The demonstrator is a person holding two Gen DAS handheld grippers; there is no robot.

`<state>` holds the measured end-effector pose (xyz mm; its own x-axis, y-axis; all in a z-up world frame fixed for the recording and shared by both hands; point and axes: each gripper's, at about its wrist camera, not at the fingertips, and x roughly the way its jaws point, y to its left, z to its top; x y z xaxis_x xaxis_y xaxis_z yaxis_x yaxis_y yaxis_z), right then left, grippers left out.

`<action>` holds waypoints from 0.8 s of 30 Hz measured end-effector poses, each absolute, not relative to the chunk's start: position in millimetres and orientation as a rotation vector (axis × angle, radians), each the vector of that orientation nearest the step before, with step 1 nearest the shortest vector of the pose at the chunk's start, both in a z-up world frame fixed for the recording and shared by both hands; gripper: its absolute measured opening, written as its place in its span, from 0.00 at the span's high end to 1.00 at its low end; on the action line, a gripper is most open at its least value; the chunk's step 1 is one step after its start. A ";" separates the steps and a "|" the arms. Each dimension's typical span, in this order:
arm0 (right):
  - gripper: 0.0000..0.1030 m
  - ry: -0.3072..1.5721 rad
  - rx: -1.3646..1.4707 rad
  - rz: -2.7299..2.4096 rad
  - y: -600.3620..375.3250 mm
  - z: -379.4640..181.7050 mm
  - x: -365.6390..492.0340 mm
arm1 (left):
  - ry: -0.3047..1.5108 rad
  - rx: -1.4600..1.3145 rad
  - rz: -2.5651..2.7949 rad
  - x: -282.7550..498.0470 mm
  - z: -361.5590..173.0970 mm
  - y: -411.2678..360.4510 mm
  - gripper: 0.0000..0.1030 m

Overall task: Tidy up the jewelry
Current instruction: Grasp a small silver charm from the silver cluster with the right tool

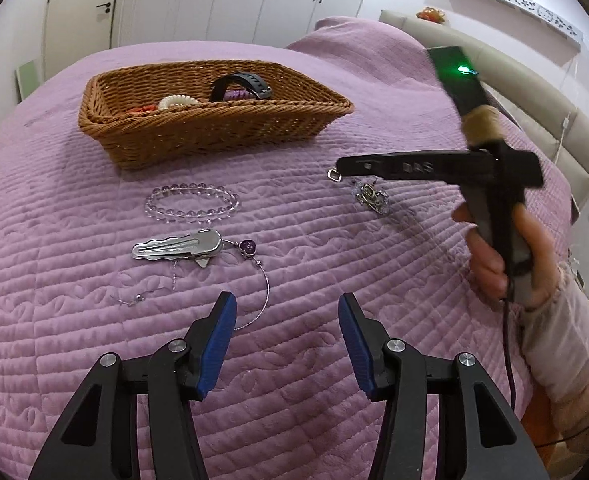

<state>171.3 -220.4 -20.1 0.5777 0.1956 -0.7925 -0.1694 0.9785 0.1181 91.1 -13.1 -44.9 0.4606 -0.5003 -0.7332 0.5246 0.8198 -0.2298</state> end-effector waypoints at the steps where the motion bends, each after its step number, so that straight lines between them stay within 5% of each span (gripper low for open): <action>1: 0.73 0.944 0.046 0.214 -222.4 -23.3 176.7 | 0.892 0.029 -0.632 91.4 -44.8 -13.1 0.47; 11: 0.83 0.936 0.014 0.202 -213.6 -30.9 187.8 | 0.924 0.080 -0.551 107.1 -50.2 -30.0 0.70; 15: 0.88 0.918 0.014 0.212 -211.8 -31.7 181.8 | 0.922 0.129 -0.488 110.3 -51.2 -39.7 0.94; 24: 0.89 0.854 0.115 0.275 -233.5 -22.4 165.4 | 0.860 0.120 -0.539 94.7 -38.7 -34.1 0.98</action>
